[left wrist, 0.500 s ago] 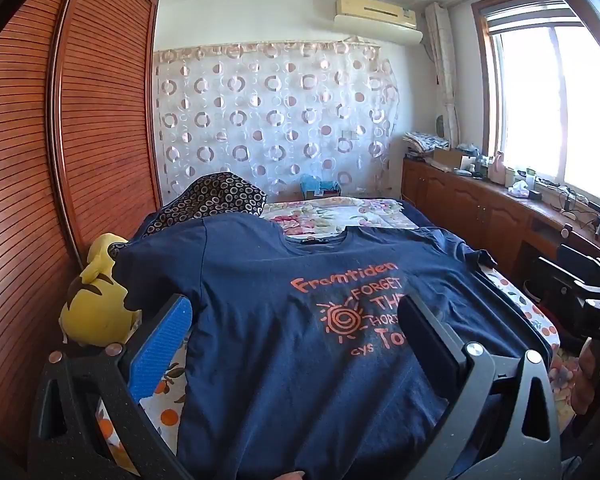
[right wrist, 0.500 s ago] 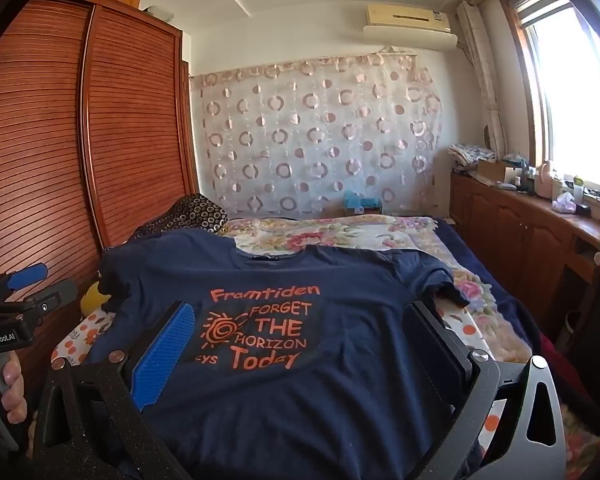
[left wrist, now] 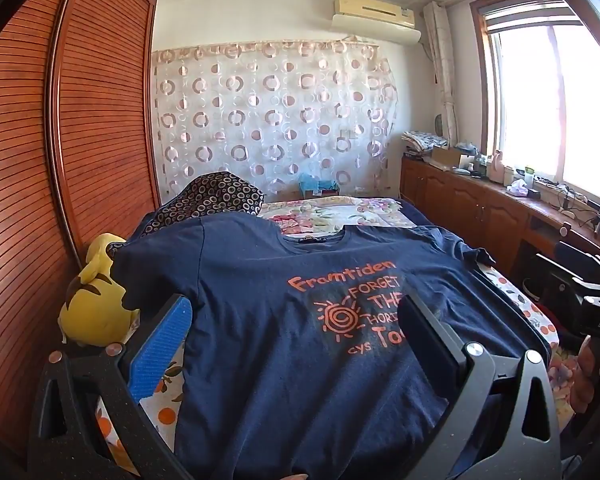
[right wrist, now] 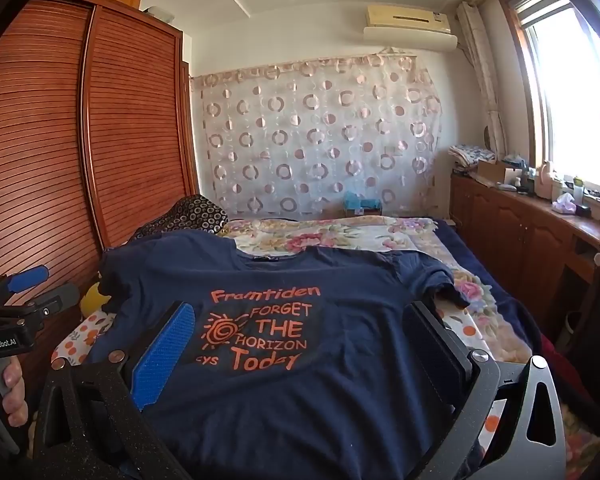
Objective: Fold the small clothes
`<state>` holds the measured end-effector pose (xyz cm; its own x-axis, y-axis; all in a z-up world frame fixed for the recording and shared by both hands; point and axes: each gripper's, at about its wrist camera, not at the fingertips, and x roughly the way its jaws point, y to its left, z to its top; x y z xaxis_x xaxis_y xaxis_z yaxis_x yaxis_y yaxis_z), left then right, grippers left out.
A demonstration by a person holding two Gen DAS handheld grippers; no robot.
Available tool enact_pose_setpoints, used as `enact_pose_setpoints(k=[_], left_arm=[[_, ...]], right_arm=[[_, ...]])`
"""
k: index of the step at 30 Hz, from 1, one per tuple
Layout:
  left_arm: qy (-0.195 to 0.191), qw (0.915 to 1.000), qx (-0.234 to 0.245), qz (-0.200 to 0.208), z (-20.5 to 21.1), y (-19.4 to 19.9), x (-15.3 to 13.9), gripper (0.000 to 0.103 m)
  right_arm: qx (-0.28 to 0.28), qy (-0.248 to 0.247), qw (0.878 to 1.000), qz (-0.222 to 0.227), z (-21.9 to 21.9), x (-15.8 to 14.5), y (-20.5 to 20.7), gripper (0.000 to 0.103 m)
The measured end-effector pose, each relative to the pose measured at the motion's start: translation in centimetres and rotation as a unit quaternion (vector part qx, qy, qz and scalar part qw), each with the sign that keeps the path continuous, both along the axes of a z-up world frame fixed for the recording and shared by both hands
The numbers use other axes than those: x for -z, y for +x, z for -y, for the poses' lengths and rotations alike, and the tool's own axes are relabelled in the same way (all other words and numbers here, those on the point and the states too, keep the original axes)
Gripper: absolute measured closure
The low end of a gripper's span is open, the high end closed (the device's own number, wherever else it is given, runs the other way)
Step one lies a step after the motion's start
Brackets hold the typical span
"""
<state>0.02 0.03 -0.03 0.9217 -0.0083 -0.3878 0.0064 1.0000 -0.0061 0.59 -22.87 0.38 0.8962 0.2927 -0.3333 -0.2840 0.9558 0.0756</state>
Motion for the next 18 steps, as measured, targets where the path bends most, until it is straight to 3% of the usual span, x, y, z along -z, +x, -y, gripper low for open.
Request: enact_pose_setpoints(k=[18], left_arm=[[0.002, 1.0000, 0.001, 0.006, 0.40, -0.31, -0.64, 0.000]], right_arm=[[-0.003, -0.004, 1.000, 0.004, -0.23, -0.14, -0.18, 0.000]])
